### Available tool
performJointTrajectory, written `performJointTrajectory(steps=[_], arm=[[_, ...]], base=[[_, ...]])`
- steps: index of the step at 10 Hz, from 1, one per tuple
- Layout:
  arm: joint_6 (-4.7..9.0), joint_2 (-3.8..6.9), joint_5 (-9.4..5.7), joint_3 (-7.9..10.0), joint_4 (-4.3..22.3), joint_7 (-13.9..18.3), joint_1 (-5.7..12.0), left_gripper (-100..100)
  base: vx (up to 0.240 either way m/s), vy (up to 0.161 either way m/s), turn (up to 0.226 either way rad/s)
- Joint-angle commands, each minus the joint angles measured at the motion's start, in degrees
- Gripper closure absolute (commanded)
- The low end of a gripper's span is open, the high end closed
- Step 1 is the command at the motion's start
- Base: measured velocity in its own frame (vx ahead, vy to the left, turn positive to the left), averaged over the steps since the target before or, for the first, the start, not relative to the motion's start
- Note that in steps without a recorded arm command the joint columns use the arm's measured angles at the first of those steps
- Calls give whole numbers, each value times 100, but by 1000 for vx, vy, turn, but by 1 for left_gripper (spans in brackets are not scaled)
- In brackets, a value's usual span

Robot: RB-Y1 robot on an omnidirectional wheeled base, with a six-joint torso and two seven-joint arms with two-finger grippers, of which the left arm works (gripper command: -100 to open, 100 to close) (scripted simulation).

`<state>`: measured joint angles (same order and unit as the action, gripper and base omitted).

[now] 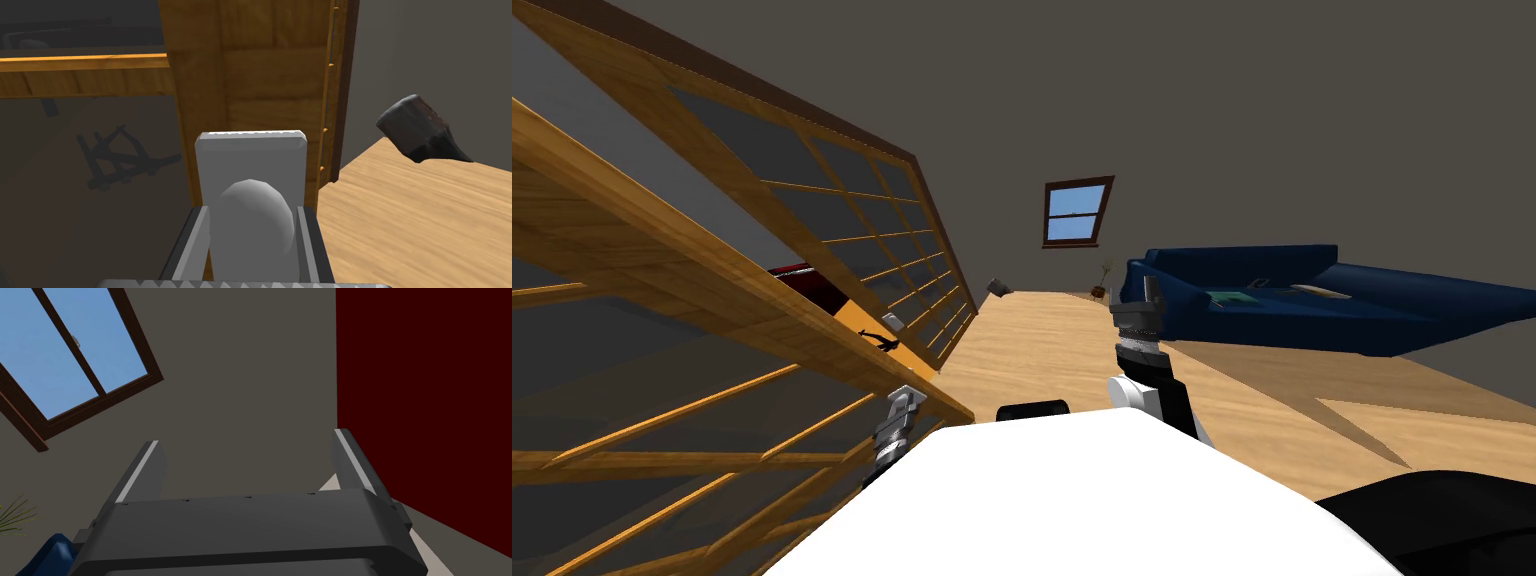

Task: Pull the door open

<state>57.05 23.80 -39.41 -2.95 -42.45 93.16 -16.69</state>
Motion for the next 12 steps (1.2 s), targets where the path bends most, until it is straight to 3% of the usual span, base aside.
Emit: performJointTrajectory(steps=[1,6,7,12], arm=[[120,41,84,-120,62,106,-4,100],[318,159,303,-450,-70,321,-166,100],[280,144,280,-416,-42,291,-135,100],[530,253,542,-771,-154,468,-306,100]], base=[[-166,-4,-55],[-198,-27,-45],[-93,-23,-12],[-182,7,-43]])
